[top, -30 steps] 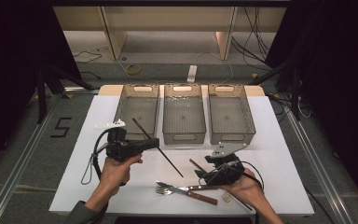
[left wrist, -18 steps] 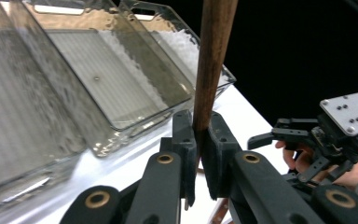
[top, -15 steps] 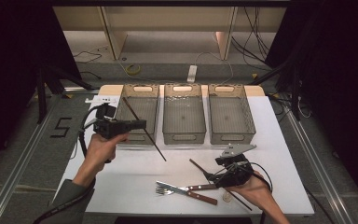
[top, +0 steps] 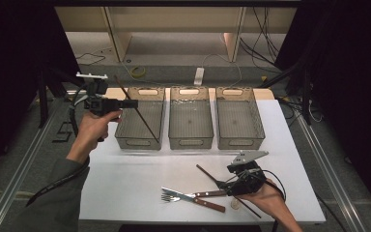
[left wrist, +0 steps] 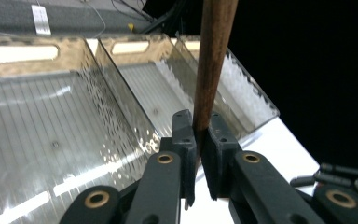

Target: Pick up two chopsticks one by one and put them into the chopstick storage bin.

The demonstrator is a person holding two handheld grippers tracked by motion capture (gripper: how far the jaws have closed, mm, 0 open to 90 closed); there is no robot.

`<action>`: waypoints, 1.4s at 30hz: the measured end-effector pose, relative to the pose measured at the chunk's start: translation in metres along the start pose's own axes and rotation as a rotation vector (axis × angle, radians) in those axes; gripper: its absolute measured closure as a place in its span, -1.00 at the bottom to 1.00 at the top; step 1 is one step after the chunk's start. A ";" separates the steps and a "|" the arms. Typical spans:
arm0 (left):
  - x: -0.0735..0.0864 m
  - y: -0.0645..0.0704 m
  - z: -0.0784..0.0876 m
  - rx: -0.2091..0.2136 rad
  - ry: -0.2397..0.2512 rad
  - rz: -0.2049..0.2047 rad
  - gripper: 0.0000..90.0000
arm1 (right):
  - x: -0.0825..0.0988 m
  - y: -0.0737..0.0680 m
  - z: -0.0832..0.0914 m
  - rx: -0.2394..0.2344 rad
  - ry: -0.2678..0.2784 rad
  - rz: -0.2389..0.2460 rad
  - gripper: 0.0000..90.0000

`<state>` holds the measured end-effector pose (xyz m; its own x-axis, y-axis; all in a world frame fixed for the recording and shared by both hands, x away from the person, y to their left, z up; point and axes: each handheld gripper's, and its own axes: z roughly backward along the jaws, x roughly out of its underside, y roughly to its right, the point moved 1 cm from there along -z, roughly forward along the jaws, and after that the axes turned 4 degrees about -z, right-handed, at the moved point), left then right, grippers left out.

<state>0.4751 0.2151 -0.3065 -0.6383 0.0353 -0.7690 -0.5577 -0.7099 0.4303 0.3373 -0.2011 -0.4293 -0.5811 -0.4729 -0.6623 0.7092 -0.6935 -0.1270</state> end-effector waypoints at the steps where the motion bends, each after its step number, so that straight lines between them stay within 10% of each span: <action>1: -0.003 -0.001 0.001 -0.019 0.003 -0.006 0.85 | 0.000 0.000 0.000 0.001 0.004 -0.001 -0.33; 19: -0.016 -0.039 -0.043 -0.143 -0.080 0.055 0.85 | 0.001 0.001 0.003 -0.014 0.012 -0.001 -0.37; 42: 0.003 -0.056 -0.077 -0.155 -0.177 0.106 0.84 | 0.001 0.002 0.003 -0.012 0.005 -0.003 -0.38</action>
<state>0.5451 0.2005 -0.3690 -0.7796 0.0681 -0.6226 -0.4036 -0.8148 0.4163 0.3371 -0.2046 -0.4281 -0.5813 -0.4679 -0.6657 0.7119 -0.6887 -0.1376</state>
